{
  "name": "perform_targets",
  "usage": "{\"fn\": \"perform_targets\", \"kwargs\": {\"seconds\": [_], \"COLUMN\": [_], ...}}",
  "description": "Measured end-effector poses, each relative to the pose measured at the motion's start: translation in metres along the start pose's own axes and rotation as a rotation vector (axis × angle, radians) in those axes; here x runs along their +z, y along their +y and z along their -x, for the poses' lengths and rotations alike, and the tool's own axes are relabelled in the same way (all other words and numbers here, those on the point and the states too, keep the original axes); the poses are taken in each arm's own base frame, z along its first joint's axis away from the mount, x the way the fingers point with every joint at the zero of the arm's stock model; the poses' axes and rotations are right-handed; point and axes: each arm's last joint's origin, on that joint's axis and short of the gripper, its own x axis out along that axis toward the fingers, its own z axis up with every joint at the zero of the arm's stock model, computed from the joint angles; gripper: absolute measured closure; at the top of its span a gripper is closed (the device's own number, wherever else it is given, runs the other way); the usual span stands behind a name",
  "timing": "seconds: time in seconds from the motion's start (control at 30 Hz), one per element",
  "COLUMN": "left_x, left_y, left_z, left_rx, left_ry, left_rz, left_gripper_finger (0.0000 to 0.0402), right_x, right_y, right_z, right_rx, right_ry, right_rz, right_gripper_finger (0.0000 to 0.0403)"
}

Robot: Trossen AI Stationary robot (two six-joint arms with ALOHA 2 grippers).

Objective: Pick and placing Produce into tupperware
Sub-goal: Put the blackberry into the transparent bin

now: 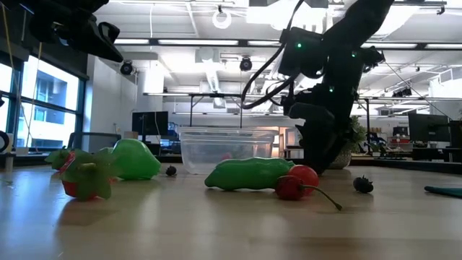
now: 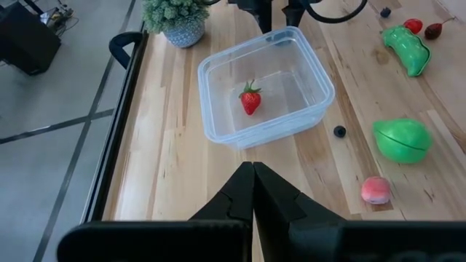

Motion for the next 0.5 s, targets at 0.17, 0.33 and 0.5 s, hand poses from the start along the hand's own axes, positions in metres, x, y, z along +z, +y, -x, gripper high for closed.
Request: {"fn": "perform_targets", "kwargs": {"seconds": [0.17,0.33,0.5], "left_x": [0.0,0.0,0.0], "left_y": [0.0,0.0,0.0], "left_z": [0.0,0.0,0.0], "left_rx": [0.0,0.0,0.0], "left_ry": [0.0,0.0,0.0], "left_rz": [0.0,0.0,0.0], "left_gripper_finger": [0.0401,0.0401,0.0401], "right_x": [-0.0001,-0.0002,-0.0004], "right_y": [-0.0002,-0.0007,-0.001], "right_z": [-0.0001,-0.0003,-0.0004], "right_rx": [-0.005,-0.01,-0.015], "right_ry": [-0.001,0.0,0.0], "right_rz": [0.004,0.004,0.004], "right_gripper_finger": [0.02,0.0225,0.0254]}}
